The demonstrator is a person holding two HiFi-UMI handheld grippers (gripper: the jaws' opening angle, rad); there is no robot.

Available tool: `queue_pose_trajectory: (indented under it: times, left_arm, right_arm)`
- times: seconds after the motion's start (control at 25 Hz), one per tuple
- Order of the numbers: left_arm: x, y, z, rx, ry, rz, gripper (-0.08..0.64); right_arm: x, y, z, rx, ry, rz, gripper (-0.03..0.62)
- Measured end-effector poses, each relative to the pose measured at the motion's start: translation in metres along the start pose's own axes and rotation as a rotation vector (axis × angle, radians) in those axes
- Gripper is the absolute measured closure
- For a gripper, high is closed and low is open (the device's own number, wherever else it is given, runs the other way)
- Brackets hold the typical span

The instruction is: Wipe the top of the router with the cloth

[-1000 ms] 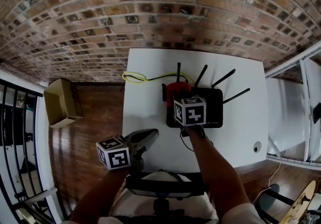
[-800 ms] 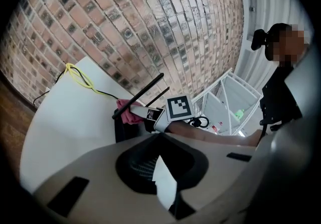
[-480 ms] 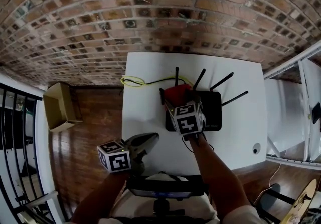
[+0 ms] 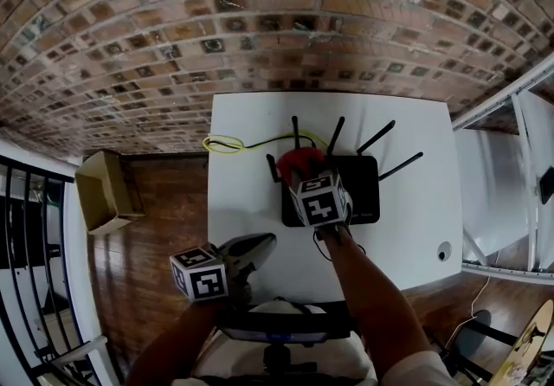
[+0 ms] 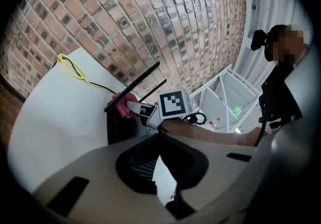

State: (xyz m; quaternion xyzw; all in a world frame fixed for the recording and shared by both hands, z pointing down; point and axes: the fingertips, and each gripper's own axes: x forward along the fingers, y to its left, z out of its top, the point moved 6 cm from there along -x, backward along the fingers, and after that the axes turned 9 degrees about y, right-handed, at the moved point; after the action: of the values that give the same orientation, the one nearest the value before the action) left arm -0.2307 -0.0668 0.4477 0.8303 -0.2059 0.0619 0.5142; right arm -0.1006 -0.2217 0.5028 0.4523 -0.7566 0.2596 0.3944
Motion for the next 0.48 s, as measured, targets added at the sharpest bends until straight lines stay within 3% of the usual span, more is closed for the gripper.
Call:
queue_pose_trajectory:
  times: [0.48]
  left_arm:
    - [0.021, -0.01, -0.003, 0.018, 0.034, -0.021, 0.551]
  right_arm:
    - [-0.025, -0.065, -0.033, 0.117, 0.026, -0.124, 0.468]
